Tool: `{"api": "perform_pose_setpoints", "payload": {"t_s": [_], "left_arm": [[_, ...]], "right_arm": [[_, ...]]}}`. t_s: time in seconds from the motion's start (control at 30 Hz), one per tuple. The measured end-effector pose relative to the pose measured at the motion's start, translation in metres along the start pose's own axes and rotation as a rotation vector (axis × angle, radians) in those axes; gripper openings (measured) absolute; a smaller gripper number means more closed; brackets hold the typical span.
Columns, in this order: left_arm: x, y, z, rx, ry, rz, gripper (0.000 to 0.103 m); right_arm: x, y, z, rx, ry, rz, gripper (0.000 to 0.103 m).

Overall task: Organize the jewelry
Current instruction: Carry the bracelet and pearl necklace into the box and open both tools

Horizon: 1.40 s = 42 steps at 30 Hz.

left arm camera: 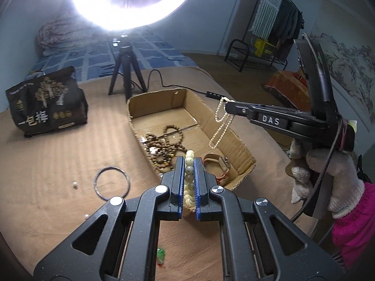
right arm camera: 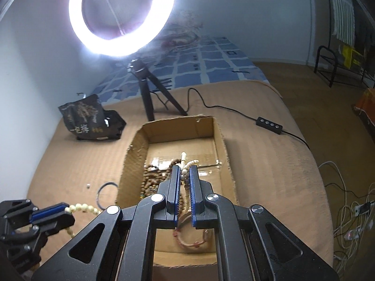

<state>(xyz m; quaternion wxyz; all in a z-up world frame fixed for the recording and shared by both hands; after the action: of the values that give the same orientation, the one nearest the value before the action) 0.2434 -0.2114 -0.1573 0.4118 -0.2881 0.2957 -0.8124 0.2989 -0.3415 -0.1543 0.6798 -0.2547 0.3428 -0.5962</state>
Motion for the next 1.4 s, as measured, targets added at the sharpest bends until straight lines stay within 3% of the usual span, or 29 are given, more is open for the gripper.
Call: {"api": "perform_pose_setpoints", "payload": {"t_s": [0.77, 0.8, 0.83, 0.87, 0.9, 0.93, 1.0, 1.4], "left_arm": [[0.013, 0.039, -0.007, -0.065, 0.016, -0.008, 0.005], [0.013, 0.04, -0.007, -0.066, 0.017, -0.007, 0.006], [0.013, 0.04, -0.007, -0.069, 0.016, -0.005, 0.016], [0.013, 0.041, -0.007, -0.071, 0.011, -0.008, 0.034], [0.012, 0.041, -0.007, -0.067, 0.005, -0.012, 0.04], [0.012, 0.041, -0.007, -0.063, 0.003, -0.008, 0.041], [0.011, 0.041, -0.008, -0.07, 0.008, -0.004, 0.041], [0.007, 0.04, -0.01, -0.071, 0.008, 0.011, 0.041]], "right_arm": [[0.014, 0.023, -0.006, -0.042, 0.011, -0.015, 0.006], [0.014, 0.024, -0.006, -0.047, 0.01, -0.015, 0.006], [0.014, 0.024, -0.007, -0.05, 0.009, -0.015, 0.007], [0.014, 0.024, -0.007, -0.051, 0.008, -0.017, 0.01], [0.014, 0.024, -0.007, -0.05, 0.008, -0.022, 0.019], [0.014, 0.024, -0.006, -0.045, 0.01, -0.028, 0.033], [0.016, 0.021, -0.005, -0.028, 0.017, -0.035, 0.046], [0.02, 0.017, -0.004, -0.026, 0.033, -0.052, 0.055]]}}
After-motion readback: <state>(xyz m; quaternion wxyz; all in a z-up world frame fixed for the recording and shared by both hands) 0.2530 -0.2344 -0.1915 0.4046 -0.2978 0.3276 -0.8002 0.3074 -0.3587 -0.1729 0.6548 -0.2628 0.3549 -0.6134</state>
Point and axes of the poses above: each gripper's, at about its wrist camera, not at the fingertips, and y roughly the way its jaws point, x to its right, z to its top, the point moved 8 cm from there along y, roughly the way its jaws point, and after that the axes turned 1 degree about -x, right-handed, at the moved point
